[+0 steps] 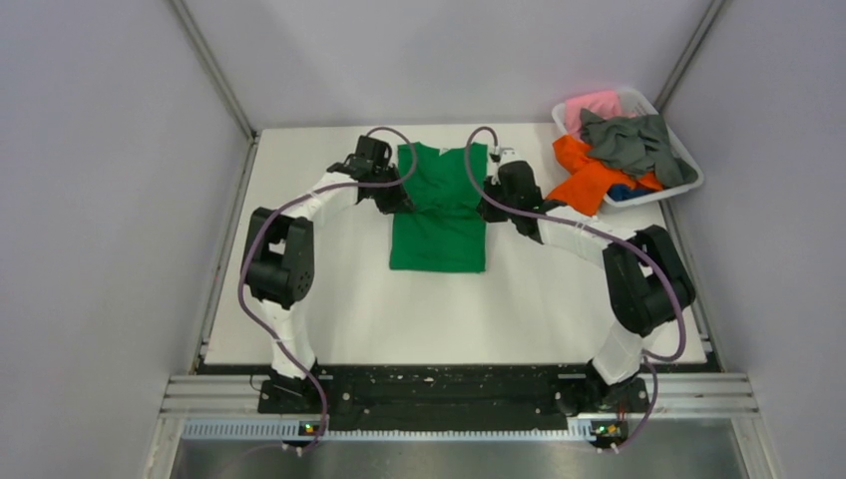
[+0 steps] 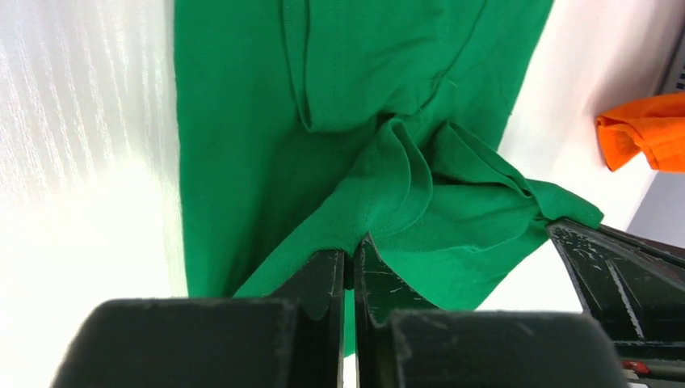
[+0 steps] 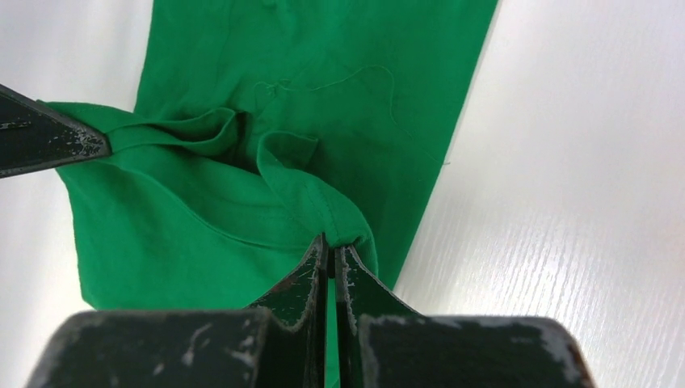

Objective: Fold and stack the t-shirts

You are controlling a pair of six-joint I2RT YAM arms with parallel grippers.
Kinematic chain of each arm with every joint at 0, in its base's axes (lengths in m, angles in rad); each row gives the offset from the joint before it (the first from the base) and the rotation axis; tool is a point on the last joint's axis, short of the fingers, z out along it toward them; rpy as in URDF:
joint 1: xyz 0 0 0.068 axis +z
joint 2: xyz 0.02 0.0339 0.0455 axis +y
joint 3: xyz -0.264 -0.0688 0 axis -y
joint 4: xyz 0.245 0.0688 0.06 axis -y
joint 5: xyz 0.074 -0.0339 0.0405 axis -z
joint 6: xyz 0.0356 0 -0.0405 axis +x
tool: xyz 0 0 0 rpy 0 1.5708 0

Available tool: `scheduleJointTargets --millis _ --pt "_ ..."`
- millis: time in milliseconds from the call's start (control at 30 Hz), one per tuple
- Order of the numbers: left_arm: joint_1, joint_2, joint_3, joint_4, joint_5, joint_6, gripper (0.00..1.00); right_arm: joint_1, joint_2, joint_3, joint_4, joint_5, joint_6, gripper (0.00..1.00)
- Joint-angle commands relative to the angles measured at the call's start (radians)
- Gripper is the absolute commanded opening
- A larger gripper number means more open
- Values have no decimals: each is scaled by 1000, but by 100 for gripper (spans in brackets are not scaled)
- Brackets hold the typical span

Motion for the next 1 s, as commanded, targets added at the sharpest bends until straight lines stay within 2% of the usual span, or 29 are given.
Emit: scheduleJointTargets --millis 0,100,133,167,200,233,267,300,333,500,733,833,967 --pt "17 33 59 -19 -17 22 12 -28 43 69 60 -27 -30 0" --pt "27 66 94 -18 6 31 31 -43 84 103 60 -46 -43 0" --pt "30 78 111 -24 12 35 41 -48 98 119 56 -48 -49 3" --pt "33 91 137 -46 14 35 52 -53 111 134 49 -52 -56 13" --pt "38 103 169 -79 19 32 67 -58 120 156 26 -62 -60 39" --pt "40 108 199 -112 27 33 91 -61 123 183 0 -58 -60 53" --pt "41 105 218 -132 28 37 98 -61 120 194 -16 -50 -56 70" --pt "40 90 224 -142 31 39 99 -62 111 204 -42 -46 -52 92" --pt "39 67 216 -143 30 42 99 -62 99 202 -52 -49 -48 98" --pt "39 -113 37 -108 -1 44 99 -62 -31 72 -36 -102 5 99" --pt "36 -348 -383 8 -3 -8 99 -61 -239 -260 18 -231 137 99" --pt "36 -385 -503 50 -1 -27 99 -62 -269 -348 38 -265 195 99" --pt "35 -358 -550 84 39 -42 99 -61 -235 -380 76 -325 259 96"
